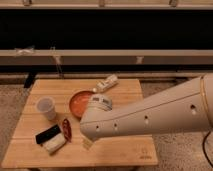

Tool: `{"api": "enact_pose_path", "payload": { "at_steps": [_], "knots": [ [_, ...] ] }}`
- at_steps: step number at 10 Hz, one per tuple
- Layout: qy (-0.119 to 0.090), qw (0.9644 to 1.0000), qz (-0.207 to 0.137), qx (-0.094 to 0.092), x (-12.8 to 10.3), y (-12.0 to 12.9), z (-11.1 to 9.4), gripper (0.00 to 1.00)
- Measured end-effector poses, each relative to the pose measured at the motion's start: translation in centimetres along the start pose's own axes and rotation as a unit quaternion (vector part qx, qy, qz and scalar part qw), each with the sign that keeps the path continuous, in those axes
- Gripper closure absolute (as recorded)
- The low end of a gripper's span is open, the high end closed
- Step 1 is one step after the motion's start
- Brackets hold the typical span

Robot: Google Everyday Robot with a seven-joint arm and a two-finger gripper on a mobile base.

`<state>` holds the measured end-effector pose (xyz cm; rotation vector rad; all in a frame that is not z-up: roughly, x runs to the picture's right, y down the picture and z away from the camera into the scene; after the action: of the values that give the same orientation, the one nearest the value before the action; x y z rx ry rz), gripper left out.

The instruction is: Place the white sponge in the ceramic bowl

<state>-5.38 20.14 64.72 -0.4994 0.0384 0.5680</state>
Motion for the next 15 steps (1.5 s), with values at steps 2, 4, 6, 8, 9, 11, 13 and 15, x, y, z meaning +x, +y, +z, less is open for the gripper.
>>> {"api": "enact_pose_path", "payload": {
  "at_steps": [2,4,6,8,9,11,13,15],
  "knots": [
    [-0.005,0.9985,-0.055,0.003,-2.3,1.3,0.5,0.20],
    [-0.009,0.9932,-0.116,0.004,-5.5,3.7,1.6,0.20],
    [-0.014,0.9826,-0.185,0.001,-8.8,7.0,3.2,0.20],
    [-0.022,0.9720,-0.234,-0.005,-11.1,9.7,5.2,0.20],
    [-0.024,0.9683,-0.248,-0.008,-12.2,10.6,6.7,0.20],
    [-0.029,0.9616,-0.273,-0.012,-14.2,12.6,10.3,0.20],
    [-0.032,0.9601,-0.277,-0.014,-15.3,13.0,12.0,0.20],
    [-0.031,0.9613,-0.273,-0.014,-15.1,13.1,13.1,0.20]
  ]
}}
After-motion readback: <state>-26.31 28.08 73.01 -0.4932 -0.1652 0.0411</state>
